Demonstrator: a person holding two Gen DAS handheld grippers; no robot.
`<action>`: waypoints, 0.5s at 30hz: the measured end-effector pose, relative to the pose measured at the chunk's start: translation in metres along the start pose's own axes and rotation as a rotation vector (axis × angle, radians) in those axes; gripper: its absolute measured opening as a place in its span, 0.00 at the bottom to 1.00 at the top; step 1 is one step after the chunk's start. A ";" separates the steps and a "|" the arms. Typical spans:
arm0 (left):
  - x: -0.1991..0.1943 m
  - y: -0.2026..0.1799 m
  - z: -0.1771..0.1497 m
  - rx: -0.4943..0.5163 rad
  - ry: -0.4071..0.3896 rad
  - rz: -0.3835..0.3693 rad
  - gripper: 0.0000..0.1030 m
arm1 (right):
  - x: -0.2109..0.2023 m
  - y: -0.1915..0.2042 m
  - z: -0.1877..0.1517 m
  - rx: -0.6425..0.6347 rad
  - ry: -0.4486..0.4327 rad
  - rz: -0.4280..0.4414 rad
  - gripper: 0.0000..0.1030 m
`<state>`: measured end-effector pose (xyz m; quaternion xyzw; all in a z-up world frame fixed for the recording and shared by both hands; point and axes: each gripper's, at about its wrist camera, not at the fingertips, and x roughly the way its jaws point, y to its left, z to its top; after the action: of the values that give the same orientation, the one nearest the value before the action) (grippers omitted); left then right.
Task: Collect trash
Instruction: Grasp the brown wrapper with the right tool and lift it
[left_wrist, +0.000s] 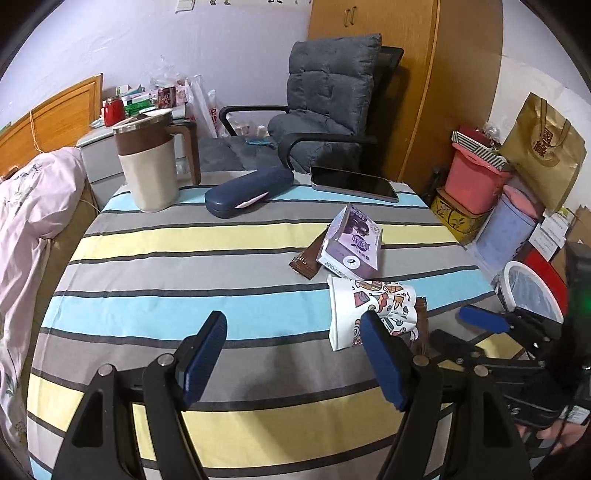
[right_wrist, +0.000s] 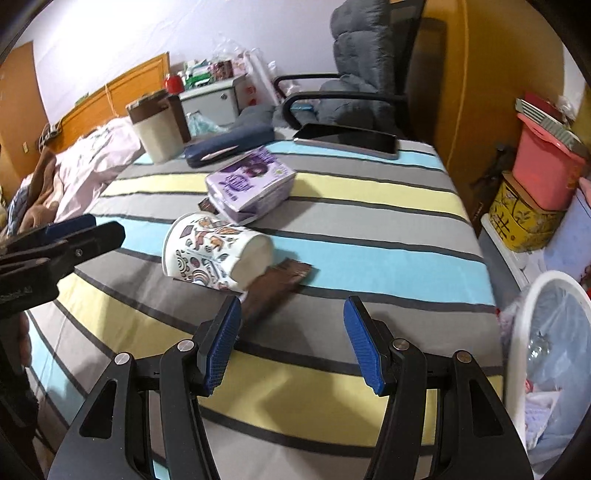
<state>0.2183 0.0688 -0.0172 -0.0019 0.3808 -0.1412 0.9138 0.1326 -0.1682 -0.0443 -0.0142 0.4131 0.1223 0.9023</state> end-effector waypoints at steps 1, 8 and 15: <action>0.001 0.001 0.000 0.001 0.003 0.000 0.74 | 0.003 0.003 0.001 -0.006 0.006 -0.004 0.58; 0.012 0.004 0.002 0.001 0.028 -0.016 0.74 | 0.021 0.012 0.005 -0.019 0.071 -0.028 0.58; 0.024 0.001 0.004 -0.003 0.052 -0.056 0.74 | 0.017 0.003 0.002 -0.012 0.072 -0.076 0.41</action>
<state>0.2376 0.0628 -0.0310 -0.0102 0.4043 -0.1663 0.8993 0.1439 -0.1612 -0.0556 -0.0397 0.4439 0.0900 0.8907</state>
